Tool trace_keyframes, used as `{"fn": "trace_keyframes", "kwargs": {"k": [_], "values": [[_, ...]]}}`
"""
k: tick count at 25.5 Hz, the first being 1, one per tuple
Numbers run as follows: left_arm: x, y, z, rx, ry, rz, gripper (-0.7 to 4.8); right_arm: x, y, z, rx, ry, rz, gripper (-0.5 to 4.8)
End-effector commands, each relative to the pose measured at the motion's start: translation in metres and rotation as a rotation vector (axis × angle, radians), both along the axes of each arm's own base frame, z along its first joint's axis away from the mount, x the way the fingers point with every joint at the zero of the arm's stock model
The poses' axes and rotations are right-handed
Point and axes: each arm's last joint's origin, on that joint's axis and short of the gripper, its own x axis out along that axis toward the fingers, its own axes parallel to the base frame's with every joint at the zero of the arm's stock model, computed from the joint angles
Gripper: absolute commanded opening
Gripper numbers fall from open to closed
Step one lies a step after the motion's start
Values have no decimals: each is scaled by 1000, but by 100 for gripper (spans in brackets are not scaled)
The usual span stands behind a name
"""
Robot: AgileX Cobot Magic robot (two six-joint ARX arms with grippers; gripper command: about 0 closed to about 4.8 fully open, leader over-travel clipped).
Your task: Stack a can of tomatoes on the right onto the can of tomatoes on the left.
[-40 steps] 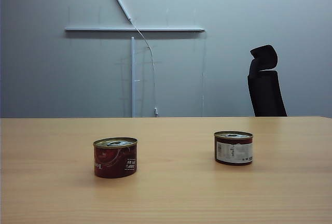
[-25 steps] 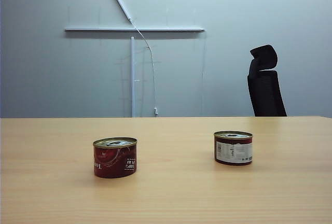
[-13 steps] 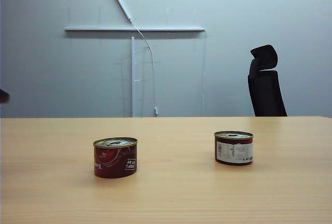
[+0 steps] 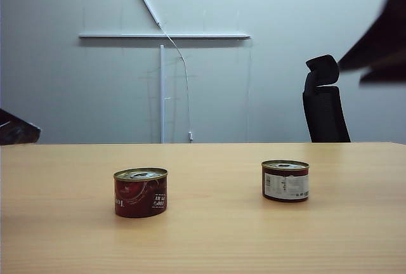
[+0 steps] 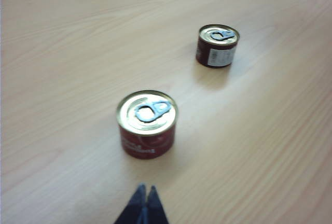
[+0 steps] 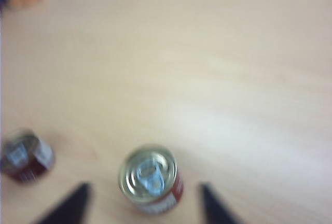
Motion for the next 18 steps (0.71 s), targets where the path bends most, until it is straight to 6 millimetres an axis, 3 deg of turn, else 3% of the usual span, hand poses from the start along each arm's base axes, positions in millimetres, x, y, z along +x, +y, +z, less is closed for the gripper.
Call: {"fn": "trace_keyframes", "kwargs": {"k": [1, 6, 9, 16, 17, 18], "values": [[-1, -1, 2, -5, -5, -11, -4, 18, 15, -6, -97, 52, 42, 479], [-1, -2, 2, -6, -6, -21, -4, 52, 45, -30, -198, 188, 140, 479], [-1, -2, 2, -6, -6, -21, -4, 68, 53, -40, -223, 223, 126, 479], [-1, -2, 2, -6, -6, -21, -4, 78, 57, -54, -242, 246, 111, 479], [-1, -2, 2, -6, -6, -21, -4, 78, 57, -54, -242, 249, 114, 444], [-1, -2, 2, -6, -6, -21, -4, 78, 57, -54, -238, 245, 116, 363]]}}
